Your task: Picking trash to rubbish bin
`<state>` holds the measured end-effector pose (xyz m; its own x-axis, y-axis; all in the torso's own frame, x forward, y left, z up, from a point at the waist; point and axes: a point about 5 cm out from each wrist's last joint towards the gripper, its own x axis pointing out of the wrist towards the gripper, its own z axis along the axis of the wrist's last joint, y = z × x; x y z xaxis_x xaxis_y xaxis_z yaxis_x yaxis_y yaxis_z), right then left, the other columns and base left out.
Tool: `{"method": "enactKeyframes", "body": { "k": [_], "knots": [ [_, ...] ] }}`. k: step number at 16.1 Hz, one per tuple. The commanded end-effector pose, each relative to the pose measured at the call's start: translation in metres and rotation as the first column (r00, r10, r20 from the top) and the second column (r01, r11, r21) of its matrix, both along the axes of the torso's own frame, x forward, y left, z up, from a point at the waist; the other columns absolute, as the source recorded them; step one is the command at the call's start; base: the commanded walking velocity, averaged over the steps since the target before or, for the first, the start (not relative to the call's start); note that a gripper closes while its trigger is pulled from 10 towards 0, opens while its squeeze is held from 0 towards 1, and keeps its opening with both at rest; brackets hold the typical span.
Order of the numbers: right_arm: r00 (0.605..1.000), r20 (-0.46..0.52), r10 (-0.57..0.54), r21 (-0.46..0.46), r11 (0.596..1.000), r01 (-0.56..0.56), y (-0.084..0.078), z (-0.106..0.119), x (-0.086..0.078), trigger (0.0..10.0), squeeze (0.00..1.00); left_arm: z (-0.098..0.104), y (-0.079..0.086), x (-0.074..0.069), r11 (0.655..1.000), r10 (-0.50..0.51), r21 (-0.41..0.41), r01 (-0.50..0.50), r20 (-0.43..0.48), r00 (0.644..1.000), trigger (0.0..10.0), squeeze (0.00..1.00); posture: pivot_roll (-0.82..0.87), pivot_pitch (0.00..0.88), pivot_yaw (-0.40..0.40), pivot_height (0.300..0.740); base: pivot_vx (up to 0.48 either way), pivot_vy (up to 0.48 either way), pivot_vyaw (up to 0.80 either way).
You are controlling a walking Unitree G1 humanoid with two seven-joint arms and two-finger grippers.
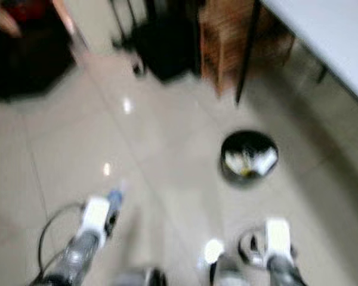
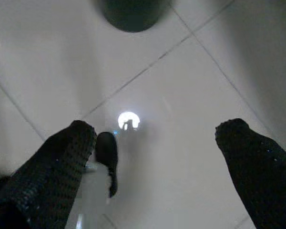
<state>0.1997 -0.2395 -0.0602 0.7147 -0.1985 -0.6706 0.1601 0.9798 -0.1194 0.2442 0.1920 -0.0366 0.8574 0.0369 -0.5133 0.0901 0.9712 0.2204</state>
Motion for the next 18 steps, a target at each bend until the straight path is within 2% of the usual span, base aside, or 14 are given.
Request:
{"method": "enactKeyframes", "body": {
  "k": [1,15,18],
  "knots": [
    [1.000,-0.023,0.009,0.032,0.999,-0.008,0.0109,-0.0057,-0.0042,10.0,0.00,-0.0099,0.0182,-0.0170,0.999,0.043,0.035,-0.040,-0.063,0.997,10.0,0.00,0.05,0.263,0.109,0.740,0.322,0.000,0.00],
    [0.999,-0.033,0.013,0.036,0.999,-0.012,0.0136,-0.0067,-0.0042,10.0,0.00,-0.0101,0.0167,-0.0169,0.999,0.030,0.027,-0.028,-0.067,0.997,10.0,0.00,0.05,0.272,0.111,0.740,0.320,0.000,-0.80],
    [0.999,-0.034,0.019,0.035,0.999,-0.018,0.0157,-0.0069,-0.0035,10.0,0.00,-0.0096,0.0165,-0.0166,1.000,0.016,0.027,-0.015,-0.063,0.998,10.0,0.00,0.05,0.249,0.115,0.740,0.000,0.000,-0.80]
  ]
}}
